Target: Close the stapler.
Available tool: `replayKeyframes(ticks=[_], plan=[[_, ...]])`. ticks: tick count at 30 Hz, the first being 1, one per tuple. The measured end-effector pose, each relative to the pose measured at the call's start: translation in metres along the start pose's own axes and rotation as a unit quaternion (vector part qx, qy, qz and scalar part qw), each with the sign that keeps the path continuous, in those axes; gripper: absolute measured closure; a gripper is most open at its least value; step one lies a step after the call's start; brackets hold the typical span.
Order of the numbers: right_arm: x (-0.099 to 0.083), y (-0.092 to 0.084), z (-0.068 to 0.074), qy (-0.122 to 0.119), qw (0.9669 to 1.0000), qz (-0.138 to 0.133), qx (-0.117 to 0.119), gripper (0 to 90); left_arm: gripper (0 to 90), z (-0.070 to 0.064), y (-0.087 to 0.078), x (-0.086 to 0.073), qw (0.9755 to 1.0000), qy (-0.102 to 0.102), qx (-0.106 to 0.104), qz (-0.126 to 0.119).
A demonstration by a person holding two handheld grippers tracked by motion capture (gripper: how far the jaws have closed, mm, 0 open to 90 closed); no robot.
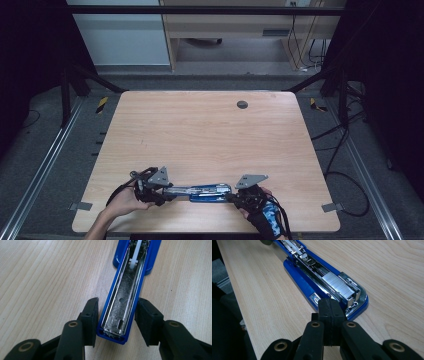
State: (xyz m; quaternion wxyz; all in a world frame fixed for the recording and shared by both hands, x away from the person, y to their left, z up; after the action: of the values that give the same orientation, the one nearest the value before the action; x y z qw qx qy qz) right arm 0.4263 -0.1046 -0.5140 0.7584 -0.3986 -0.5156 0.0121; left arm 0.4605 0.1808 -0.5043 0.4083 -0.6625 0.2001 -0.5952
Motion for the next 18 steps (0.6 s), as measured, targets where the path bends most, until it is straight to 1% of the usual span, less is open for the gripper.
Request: replayKeyframes(ticks=[3, 9, 12, 18], plan=[[0.0002, 0.0009, -0.0007, -0.001, 1.0000, -0.001, 0.000, 90.0, 54.9, 0.0005, -0.0002, -0.0001, 1.0000, 0.002, -0.003, 0.002], [0.0010, 0.0021, -0.0004, -0.003, 1.0000, -0.005, -0.001, 90.0, 55.3, 0.0023, -0.0001, 0.0005, 0.9999, -0.002, -0.012, 0.001], [0.0014, 0.0025, -0.0003, -0.001, 1.0000, -0.006, -0.004, 90.0, 55.4, 0.0022, -0.0003, 0.0009, 0.9999, 0.000, -0.013, 0.003], [0.0019, 0.0027, -0.0007, -0.008, 0.9999, -0.004, -0.008, 90.0, 55.8, 0.0025, -0.0007, 0.0013, 0.9999, 0.001, -0.013, 0.006]])
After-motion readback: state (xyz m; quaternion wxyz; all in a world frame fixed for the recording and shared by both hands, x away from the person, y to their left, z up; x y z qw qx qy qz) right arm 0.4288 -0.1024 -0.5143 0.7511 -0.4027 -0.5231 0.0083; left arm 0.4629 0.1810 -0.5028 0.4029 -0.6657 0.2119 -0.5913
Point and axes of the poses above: each handheld gripper's, and its own axes: y roughly forward along the jaws, x roughly out of its top, z roughly to its left, the point moved 4 cm from there along y, roughly forward along the jaws, and after that the axes turned 5 degrees about -z, right-handed, at the moved point
